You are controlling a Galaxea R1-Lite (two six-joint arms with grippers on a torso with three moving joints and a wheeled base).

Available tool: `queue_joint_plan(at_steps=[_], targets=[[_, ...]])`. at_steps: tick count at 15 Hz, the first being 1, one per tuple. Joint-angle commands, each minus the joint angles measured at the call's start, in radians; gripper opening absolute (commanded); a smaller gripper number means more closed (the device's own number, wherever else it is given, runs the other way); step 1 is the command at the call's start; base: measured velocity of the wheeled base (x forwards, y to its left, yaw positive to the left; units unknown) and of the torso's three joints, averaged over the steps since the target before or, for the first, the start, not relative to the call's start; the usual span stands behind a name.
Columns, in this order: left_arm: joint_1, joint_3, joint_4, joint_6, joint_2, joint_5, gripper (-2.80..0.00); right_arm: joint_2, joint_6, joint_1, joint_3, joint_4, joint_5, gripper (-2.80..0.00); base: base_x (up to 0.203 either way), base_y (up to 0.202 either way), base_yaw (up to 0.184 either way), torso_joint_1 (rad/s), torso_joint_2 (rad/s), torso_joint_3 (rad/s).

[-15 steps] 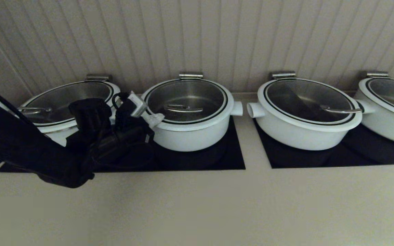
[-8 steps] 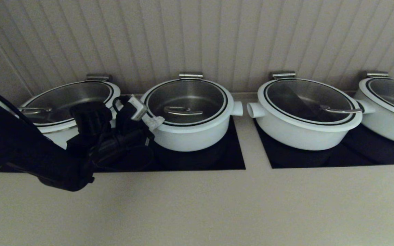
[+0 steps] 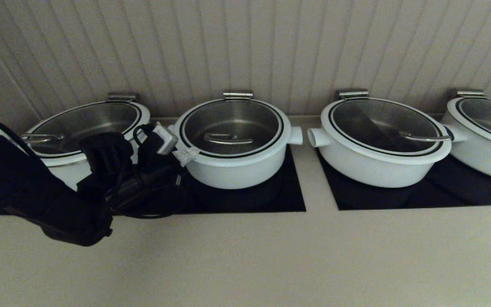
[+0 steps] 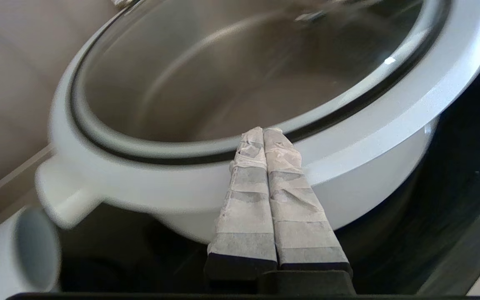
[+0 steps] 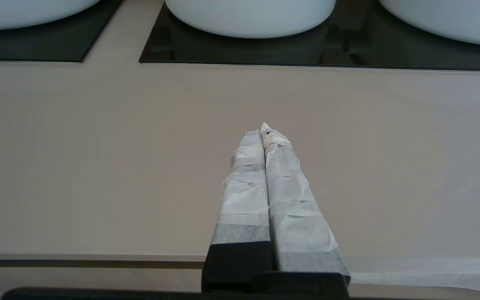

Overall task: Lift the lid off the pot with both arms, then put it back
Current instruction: Close the pot lid

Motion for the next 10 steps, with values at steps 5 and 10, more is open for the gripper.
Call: queue_joint_plan(at_steps=[5,10], targets=[[0.043,0.054,-0.005,0.002,-0.065,-0.003,-2.8,0.0,0.0,0.0,0.0,0.001,0.001,-2.8,0.0,0.0,0.0,0.0,0.0,0.0],[0.081,0.083,0.006,0.001,-0.162,-0.002,-2.8,0.0,0.0,0.0,-0.001,0.003,0.001,-2.8,0.0,0.0,0.0,0.0,0.0,0.0]])
